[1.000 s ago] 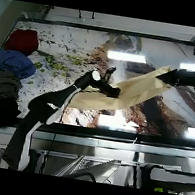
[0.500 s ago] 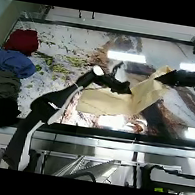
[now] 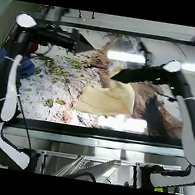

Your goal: Fold the shirts.

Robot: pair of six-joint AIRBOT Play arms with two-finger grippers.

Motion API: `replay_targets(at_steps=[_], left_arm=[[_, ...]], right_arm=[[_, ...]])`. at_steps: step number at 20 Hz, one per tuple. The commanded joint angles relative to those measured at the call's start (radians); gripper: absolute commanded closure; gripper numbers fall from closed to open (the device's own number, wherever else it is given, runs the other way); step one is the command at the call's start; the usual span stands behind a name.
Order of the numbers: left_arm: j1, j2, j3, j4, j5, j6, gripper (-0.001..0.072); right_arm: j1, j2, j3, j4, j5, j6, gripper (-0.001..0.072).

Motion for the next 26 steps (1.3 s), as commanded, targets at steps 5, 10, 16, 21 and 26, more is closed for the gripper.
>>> replay_targets(at_steps=[5, 10, 16, 21, 26], left_arm=[[0.131, 0.076, -0.002, -0.006, -0.117, 0.005, 0.0694], [0.114, 0.076, -0.002, -0.006, -0.117, 0.010, 0.0694], [0.115, 0.076, -0.002, -0.006, -0.134, 0.010, 0.0694], [0.115, 0.076, -0.002, -0.006, -0.153, 0.009, 0.0694], [0.115, 0.076, -0.002, -0.006, -0.154, 0.009, 0.0694]], right_arm=[[0.362, -0.217, 0.011, 0.139, -0.383, -0.090, 0.0279], [0.123, -0.061, 0.018, -0.001, -0.237, 0.015, 0.0272], [-0.213, 0.021, -0.032, -0.483, 0.020, 0.290, 0.0059], [-0.304, -0.032, -0.179, -0.538, 0.018, 0.241, 0.0058], [-0.292, -0.153, -0.193, -0.359, 0.018, 0.137, 0.0060]])
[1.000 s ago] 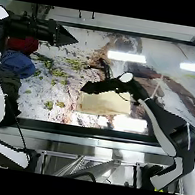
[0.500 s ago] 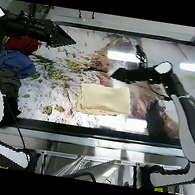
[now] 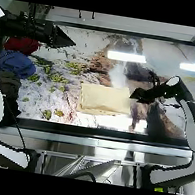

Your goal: Fold the shirts.

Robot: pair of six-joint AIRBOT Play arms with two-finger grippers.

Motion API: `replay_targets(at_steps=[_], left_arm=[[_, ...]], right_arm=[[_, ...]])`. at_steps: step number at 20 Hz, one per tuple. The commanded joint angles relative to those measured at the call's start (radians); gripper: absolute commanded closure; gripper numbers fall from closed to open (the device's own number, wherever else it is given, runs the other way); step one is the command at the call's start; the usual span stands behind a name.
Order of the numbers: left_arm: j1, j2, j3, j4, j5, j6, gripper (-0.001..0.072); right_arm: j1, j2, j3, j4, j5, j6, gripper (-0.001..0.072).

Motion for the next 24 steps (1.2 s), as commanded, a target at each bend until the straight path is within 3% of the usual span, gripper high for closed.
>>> replay_targets(at_steps=[1, 6, 7, 9, 10, 11, 16, 24], left_arm=[[0.000, 0.000, 0.000, 0.000, -0.003, -0.001, 0.0694], [0.000, 0.000, 0.000, 0.000, -0.003, 0.000, 0.0694], [0.000, 0.000, 0.000, 0.000, -0.003, 0.000, 0.0694], [0.000, 0.000, 0.000, 0.000, -0.003, 0.000, 0.0694], [0.000, 0.000, 0.000, 0.000, -0.003, -0.001, 0.0694], [0.000, 0.000, 0.000, 0.000, -0.003, 0.000, 0.0694], [0.000, 0.000, 0.000, 0.000, -0.015, -0.001, 0.0694], [0.000, 0.000, 0.000, 0.000, -0.065, -0.001, 0.0694]], right_arm=[[-0.002, -0.072, -0.015, 0.123, 0.009, -0.077, 0.0063], [0.031, -0.121, -0.015, 0.224, 0.013, -0.128, 0.0068], [0.035, -0.121, -0.014, 0.266, 0.010, -0.145, 0.0101], [0.033, -0.119, -0.014, 0.365, 0.014, -0.201, 0.0555], [0.031, -0.119, -0.013, 0.393, 0.013, -0.216, 0.0578], [0.026, -0.118, -0.009, 0.404, 0.013, -0.219, 0.0669], [-0.082, -0.066, -0.004, 0.404, -0.009, -0.202, 0.0693], [-0.684, 0.125, -0.016, 0.357, 0.030, -0.074, 0.0694]])
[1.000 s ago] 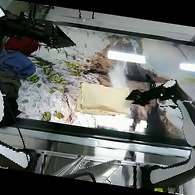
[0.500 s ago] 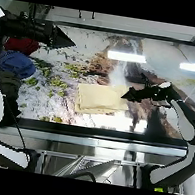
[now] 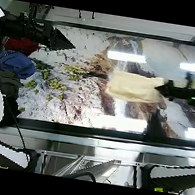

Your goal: Fold the shirts.

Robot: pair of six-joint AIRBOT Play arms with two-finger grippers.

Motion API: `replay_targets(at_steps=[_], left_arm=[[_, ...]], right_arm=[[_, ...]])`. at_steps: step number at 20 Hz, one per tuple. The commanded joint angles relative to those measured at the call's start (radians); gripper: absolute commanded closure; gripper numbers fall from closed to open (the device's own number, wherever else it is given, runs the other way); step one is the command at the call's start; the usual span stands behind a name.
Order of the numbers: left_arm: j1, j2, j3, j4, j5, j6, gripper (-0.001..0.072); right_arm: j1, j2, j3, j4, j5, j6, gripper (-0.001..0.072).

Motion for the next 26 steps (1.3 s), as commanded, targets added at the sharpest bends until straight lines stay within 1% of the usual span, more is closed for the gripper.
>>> replay_targets(at_steps=[1, 3, 5, 7, 9, 11, 13, 15, 16, 17, 18, 19, 22, 23, 24, 25, 26], left_arm=[[0.000, 0.000, 0.000, 0.000, -0.012, 0.000, 0.0694], [0.000, 0.000, 0.000, 0.000, -0.002, 0.000, 0.0694], [-0.006, 0.000, 0.000, 0.000, -0.003, 0.000, 0.0694], [-0.019, 0.000, 0.000, 0.000, -0.003, 0.008, 0.0694], [-0.041, -0.002, 0.000, 0.001, -0.010, 0.035, 0.0694], [-0.064, -0.002, 0.000, 0.000, -0.009, 0.042, 0.0694], [-0.086, -0.002, 0.000, 0.000, -0.008, 0.045, 0.0694], [-0.102, -0.002, 0.000, 0.000, -0.003, 0.055, 0.0694], [-0.110, -0.002, 0.000, 0.000, 0.000, 0.062, 0.0694], [-0.115, -0.002, 0.000, 0.000, -0.001, 0.063, 0.0694], [-0.116, -0.002, 0.000, 0.000, 0.000, 0.063, 0.0694], [-0.116, -0.002, 0.000, 0.000, 0.000, 0.063, 0.0694], [-0.113, -0.002, 0.000, -0.001, 0.016, 0.063, 0.0694], [-0.105, -0.002, 0.000, -0.006, 0.019, 0.063, 0.0694], [-0.101, -0.002, 0.000, -0.016, 0.024, 0.063, 0.0694], [-0.086, -0.002, 0.000, -0.037, 0.040, 0.063, 0.0694], [-0.071, -0.001, 0.000, -0.046, 0.063, 0.063, 0.0694]], right_arm=[[-0.272, 0.087, -0.005, -0.078, 0.044, 0.072, 0.0693], [-0.402, 0.142, -0.005, -0.204, 0.082, 0.116, 0.0694], [-0.494, 0.187, -0.012, -0.362, 0.126, 0.171, 0.0693], [-0.533, 0.233, -0.071, -0.501, 0.112, 0.232, 0.0693], [-0.533, 0.271, -0.167, -0.632, 0.097, 0.279, 0.0693], [-0.533, 0.309, -0.287, -0.671, 0.092, 0.326, 0.0693], [-0.532, 0.362, -0.393, -0.667, 0.067, 0.365, 0.0693], [-0.532, 0.413, -0.454, -0.654, 0.043, 0.370, 0.0692], [-0.532, 0.431, -0.459, -0.655, 0.048, 0.370, 0.0673], [-0.532, 0.449, -0.457, -0.655, 0.053, 0.369, 0.0424], [-0.532, 0.468, -0.455, -0.656, 0.052, 0.370, 0.0110], [-0.532, 0.481, -0.446, -0.663, 0.052, 0.378, 0.0065], [-0.532, 0.498, -0.362, -0.734, 0.083, 0.453, 0.0066], [-0.530, 0.498, -0.321, -0.720, 0.101, 0.460, 0.0067], [-0.519, 0.499, -0.280, -0.654, 0.119, 0.455, 0.0127], [-0.498, 0.501, -0.246, -0.569, 0.129, 0.420, 0.0439], [-0.461, 0.509, -0.224, -0.460, 0.127, 0.362, 0.0650]])
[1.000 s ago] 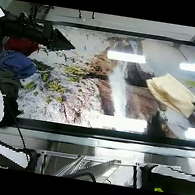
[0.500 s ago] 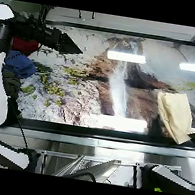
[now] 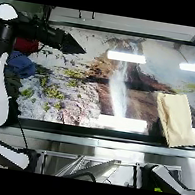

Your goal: Fold the shirts.

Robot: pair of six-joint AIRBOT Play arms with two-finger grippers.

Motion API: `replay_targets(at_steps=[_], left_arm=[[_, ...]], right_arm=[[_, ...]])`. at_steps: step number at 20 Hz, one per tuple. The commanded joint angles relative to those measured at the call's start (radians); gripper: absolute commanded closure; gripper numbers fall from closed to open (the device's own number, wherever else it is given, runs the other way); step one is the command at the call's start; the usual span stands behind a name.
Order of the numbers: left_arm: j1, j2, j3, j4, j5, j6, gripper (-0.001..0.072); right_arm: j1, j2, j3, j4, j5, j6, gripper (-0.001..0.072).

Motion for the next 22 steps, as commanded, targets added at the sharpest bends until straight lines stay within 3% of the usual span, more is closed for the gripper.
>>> replay_targets(at_steps=[1, 2, 6, 9, 12, 16, 22], left_arm=[[0.045, 0.001, 0.000, -0.036, 0.060, 0.011, 0.0695], [0.063, 0.001, 0.000, -0.034, 0.065, 0.018, 0.0695], [0.058, 0.023, -0.025, -0.011, -0.021, 0.024, 0.0698], [-0.008, 0.192, -0.266, 0.182, 0.070, 0.024, 0.0697], [-0.079, 0.413, -0.630, 0.239, 0.205, 0.023, 0.0697], [-0.130, 0.610, -0.999, 0.238, 0.307, -0.020, 0.0697], [-0.111, 0.717, -1.145, 0.236, 0.315, -0.022, 0.0694]], right_arm=[[0.087, 0.024, 0.086, 0.234, 0.015, -0.074, 0.0651], [0.141, 0.033, 0.087, 0.267, -0.008, -0.090, 0.0691], [0.360, 0.080, 0.064, 0.269, -0.032, -0.085, 0.0692], [0.518, 0.178, -0.027, 0.270, -0.064, -0.080, 0.0692], [0.624, 0.262, -0.140, 0.266, -0.073, -0.082, 0.0692], [0.669, 0.264, -0.191, 0.267, -0.055, -0.100, 0.0692], [0.666, 0.262, -0.191, 0.270, -0.048, -0.099, 0.0692]])
